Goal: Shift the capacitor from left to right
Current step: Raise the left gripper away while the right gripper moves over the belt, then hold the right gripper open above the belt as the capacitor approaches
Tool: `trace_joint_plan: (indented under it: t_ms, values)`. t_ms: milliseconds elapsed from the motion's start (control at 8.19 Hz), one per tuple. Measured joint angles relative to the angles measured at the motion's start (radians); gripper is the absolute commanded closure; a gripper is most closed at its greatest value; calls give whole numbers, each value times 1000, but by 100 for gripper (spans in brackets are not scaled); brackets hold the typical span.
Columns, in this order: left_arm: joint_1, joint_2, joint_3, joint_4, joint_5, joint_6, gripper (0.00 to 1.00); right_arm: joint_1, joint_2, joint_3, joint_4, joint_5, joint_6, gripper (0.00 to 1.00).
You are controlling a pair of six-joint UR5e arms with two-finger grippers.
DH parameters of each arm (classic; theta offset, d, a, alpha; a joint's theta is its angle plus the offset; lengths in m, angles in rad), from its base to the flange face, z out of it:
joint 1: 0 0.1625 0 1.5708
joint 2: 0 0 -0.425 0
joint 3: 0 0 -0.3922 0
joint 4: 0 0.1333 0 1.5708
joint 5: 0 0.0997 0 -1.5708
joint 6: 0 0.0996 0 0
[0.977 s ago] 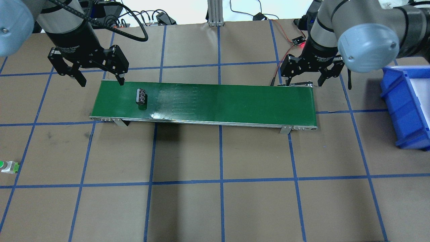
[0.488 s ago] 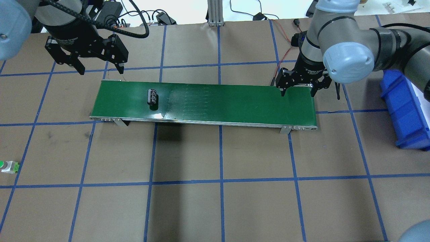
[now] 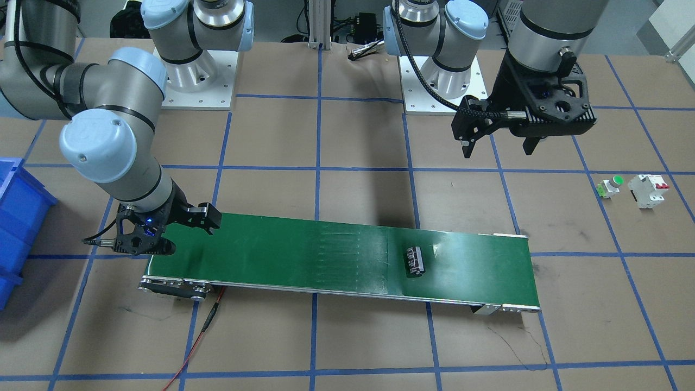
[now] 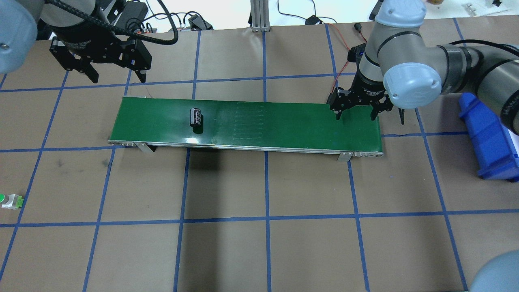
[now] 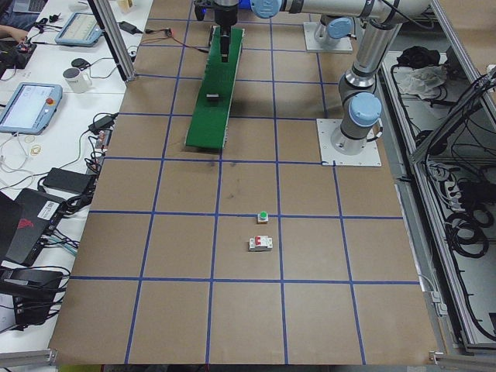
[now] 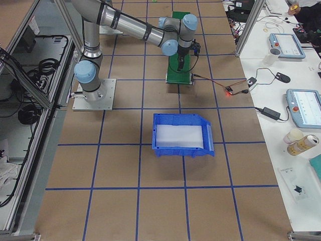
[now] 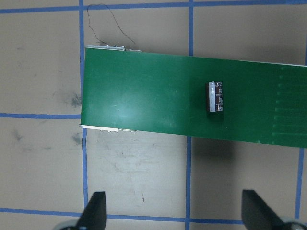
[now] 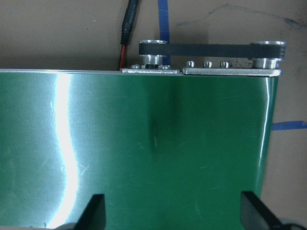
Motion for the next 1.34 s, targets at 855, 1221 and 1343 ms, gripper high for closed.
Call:
trace_joint_plan:
  t_ms: [855, 1221, 1343]
  values:
    - [1, 4, -3, 27, 2, 1, 0, 0, 14, 33, -38, 135, -6, 0]
    - [1, 6, -3, 27, 2, -3, 0, 0, 14, 24, -40, 141, 2, 0]
    - [1, 6, -3, 27, 2, -4, 0, -1, 15, 20, -40, 143, 3, 0]
